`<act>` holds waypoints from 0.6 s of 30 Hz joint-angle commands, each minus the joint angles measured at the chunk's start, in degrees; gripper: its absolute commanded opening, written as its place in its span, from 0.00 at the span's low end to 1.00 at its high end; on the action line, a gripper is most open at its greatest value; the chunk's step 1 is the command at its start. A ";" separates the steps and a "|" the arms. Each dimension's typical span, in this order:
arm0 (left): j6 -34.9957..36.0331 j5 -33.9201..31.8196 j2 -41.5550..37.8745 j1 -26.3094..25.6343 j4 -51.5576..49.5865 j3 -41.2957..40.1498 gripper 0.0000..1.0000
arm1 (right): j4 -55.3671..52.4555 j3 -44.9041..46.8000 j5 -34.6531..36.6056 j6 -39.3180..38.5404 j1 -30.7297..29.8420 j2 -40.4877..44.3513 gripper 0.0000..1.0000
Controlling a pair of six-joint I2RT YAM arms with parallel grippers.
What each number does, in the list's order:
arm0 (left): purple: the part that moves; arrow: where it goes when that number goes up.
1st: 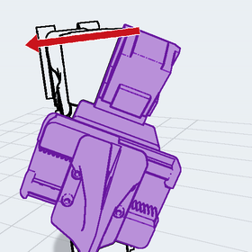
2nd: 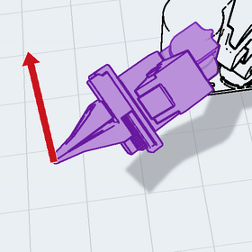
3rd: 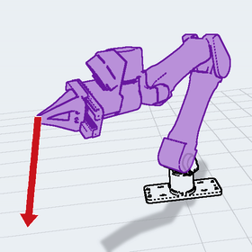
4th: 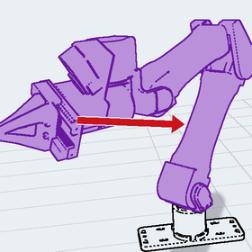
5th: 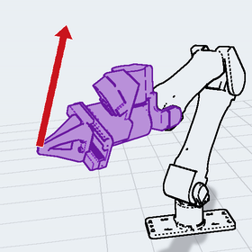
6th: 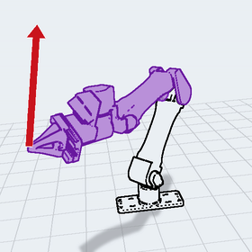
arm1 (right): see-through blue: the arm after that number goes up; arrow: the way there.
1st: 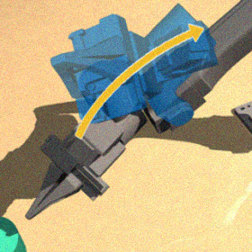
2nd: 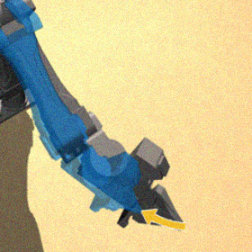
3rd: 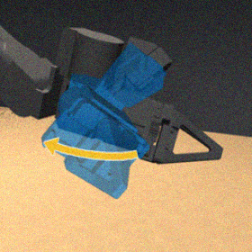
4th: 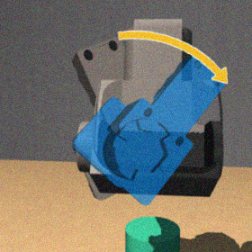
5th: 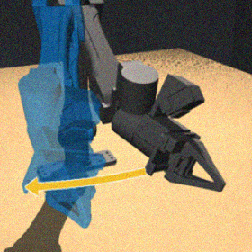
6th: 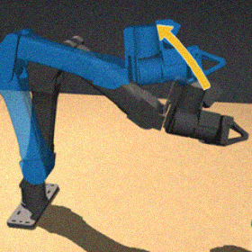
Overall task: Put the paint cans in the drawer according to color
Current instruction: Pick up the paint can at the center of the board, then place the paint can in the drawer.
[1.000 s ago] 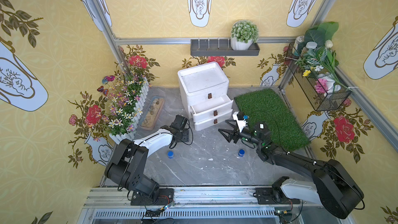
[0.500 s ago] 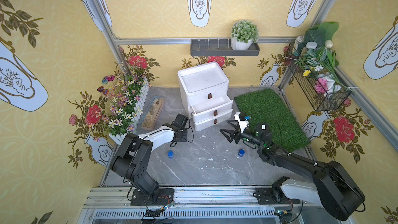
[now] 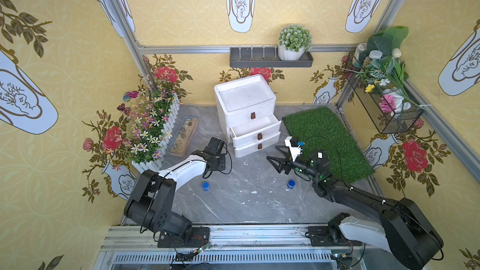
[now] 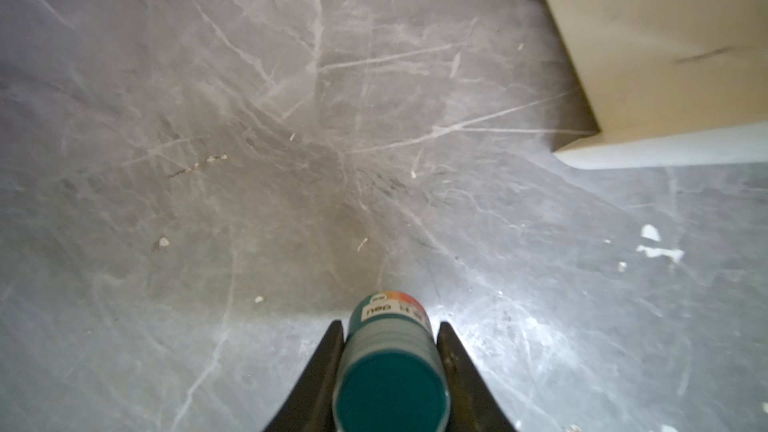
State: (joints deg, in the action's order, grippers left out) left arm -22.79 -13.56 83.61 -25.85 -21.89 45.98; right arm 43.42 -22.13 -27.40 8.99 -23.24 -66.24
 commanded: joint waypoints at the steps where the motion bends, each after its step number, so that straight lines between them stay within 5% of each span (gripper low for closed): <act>1: -0.59 4.79 -4.39 -0.71 -0.88 -0.36 0.29 | 2.06 1.30 1.94 0.24 0.12 1.64 0.82; 8: -0.57 5.95 -9.79 -7.70 -0.92 7.55 0.29 | 5.48 7.03 5.91 2.27 1.39 6.79 0.82; 18: 7.59 -7.90 13.18 -13.62 -8.75 39.30 0.30 | 7.39 13.85 7.36 5.05 5.24 15.04 0.82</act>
State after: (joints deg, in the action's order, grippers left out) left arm -18.98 -15.59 92.71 -39.48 -27.14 80.77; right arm 46.89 -8.97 -20.49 12.71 -18.52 -52.29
